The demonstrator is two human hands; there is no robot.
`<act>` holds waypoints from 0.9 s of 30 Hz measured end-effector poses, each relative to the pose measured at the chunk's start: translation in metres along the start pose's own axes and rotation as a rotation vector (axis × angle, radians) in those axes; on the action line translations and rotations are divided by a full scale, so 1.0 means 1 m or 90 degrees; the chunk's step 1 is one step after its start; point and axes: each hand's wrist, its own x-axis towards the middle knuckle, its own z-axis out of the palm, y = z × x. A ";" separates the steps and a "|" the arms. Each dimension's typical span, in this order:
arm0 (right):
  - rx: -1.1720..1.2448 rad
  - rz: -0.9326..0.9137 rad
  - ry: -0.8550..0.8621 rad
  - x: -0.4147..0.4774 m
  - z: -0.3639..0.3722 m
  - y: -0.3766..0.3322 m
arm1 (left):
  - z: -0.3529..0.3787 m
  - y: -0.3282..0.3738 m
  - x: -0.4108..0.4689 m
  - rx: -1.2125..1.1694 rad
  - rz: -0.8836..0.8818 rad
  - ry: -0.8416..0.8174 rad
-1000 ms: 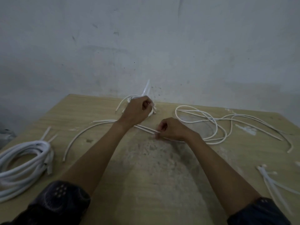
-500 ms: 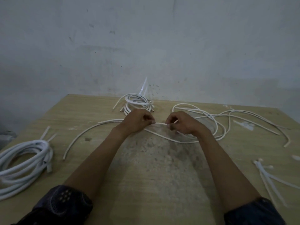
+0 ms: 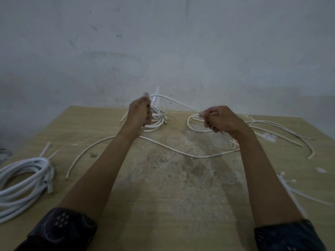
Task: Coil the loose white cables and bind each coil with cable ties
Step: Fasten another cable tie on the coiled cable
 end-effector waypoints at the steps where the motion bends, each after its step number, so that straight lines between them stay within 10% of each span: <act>1: -0.028 0.007 -0.072 -0.003 -0.004 -0.001 | -0.003 0.007 0.003 -0.077 -0.033 0.027; 6: -0.091 0.023 -0.233 -0.013 -0.050 0.019 | -0.049 0.028 0.021 -0.223 -0.075 0.102; 13: -0.017 -0.017 0.248 0.007 -0.028 0.011 | -0.026 0.023 0.006 -0.024 -0.087 -0.046; 18: -0.354 -0.042 -0.068 -0.001 0.034 -0.025 | 0.018 0.000 -0.021 0.372 0.182 -0.267; 23: -0.331 -0.150 -0.235 -0.021 0.036 -0.056 | 0.024 -0.009 -0.021 0.605 0.488 -0.250; 27: -0.211 -0.238 -0.115 -0.021 0.019 -0.057 | 0.029 0.008 -0.034 0.342 0.187 -0.320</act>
